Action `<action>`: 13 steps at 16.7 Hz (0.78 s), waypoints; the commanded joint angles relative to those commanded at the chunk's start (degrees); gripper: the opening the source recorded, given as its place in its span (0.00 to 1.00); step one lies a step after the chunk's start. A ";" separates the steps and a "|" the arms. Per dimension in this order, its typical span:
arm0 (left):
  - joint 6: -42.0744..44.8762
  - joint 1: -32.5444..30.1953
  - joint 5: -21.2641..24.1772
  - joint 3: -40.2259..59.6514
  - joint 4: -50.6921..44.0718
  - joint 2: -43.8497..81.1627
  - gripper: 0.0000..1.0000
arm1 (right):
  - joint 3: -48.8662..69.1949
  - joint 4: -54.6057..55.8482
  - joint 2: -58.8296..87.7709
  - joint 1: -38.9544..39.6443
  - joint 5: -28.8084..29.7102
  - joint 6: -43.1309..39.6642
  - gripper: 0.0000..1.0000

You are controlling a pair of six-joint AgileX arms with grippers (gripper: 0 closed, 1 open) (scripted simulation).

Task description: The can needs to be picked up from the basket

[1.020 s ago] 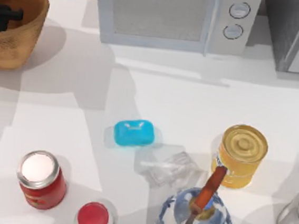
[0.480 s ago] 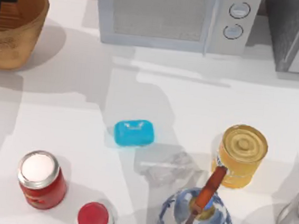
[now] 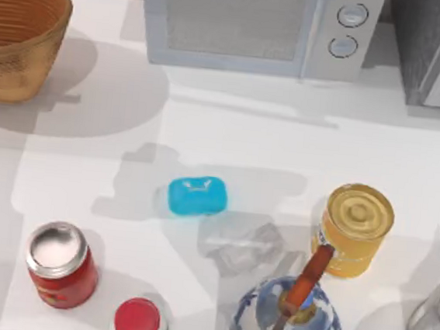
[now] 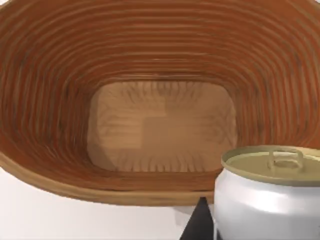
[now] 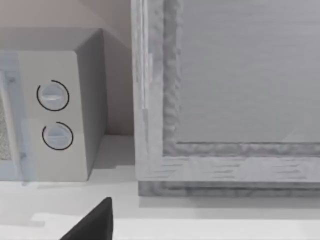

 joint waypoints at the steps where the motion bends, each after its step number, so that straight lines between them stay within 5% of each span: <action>1: -0.33 -0.31 -0.20 -6.10 2.38 -7.10 0.00 | 0.00 0.00 0.00 0.00 0.00 0.00 1.00; 8: -2.82 -2.47 -1.64 -48.12 19.92 -55.70 0.00 | 0.00 0.00 0.00 0.00 0.00 0.00 1.00; 13: -4.38 -3.85 -2.58 -69.11 31.80 -77.67 0.00 | 0.00 0.00 0.00 0.00 0.00 0.00 1.00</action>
